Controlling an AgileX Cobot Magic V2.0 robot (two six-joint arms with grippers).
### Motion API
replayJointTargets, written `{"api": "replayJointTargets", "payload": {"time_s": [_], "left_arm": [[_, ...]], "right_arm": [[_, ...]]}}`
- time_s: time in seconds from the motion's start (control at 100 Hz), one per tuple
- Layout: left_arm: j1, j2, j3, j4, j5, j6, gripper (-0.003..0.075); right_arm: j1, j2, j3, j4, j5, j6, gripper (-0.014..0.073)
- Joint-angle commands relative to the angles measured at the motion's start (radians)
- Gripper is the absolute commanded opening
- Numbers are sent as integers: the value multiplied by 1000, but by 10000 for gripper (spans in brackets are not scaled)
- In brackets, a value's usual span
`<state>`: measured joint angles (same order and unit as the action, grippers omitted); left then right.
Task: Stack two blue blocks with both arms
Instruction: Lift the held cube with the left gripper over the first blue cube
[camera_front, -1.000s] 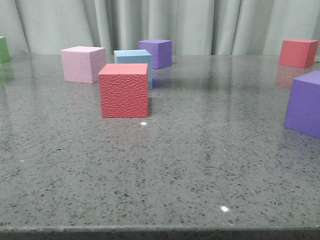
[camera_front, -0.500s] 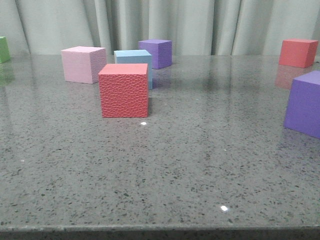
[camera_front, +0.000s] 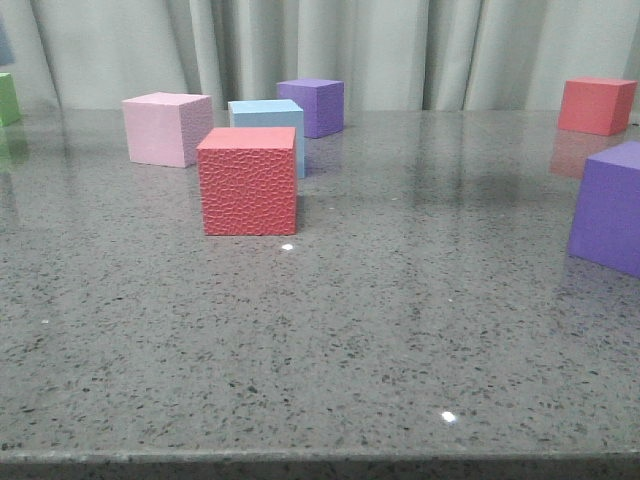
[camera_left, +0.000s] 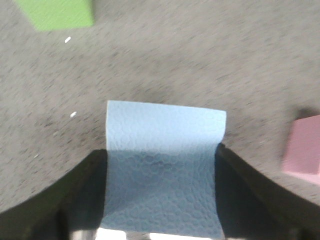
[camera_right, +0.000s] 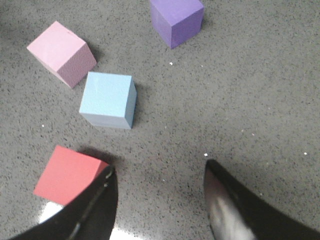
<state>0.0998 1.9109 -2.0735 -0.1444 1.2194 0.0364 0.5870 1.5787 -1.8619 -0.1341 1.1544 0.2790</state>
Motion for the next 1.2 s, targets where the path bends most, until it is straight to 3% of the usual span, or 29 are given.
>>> {"api": "replayJointTargets", "payload": {"time_s": [0.0, 0.25, 0.56, 0.98, 1.19], "left_arm": [[-47, -61, -79, 14, -4, -49, 335], [-204, -62, -169, 48, 39, -174, 335], [-405, -61, -179, 135, 34, -334, 335], [-604, -23, -179, 169, 5, -576, 335], [-657, 8, -179, 203, 8, -681, 335]], "right_arm": [[-1, -103, 72, -41, -118, 6, 400], [-1, -265, 311, -163, -205, 86, 400], [-1, -463, 550, -168, -297, 93, 400], [-1, -594, 616, -172, -287, 95, 400], [-1, -610, 616, -190, -266, 95, 400]]}}
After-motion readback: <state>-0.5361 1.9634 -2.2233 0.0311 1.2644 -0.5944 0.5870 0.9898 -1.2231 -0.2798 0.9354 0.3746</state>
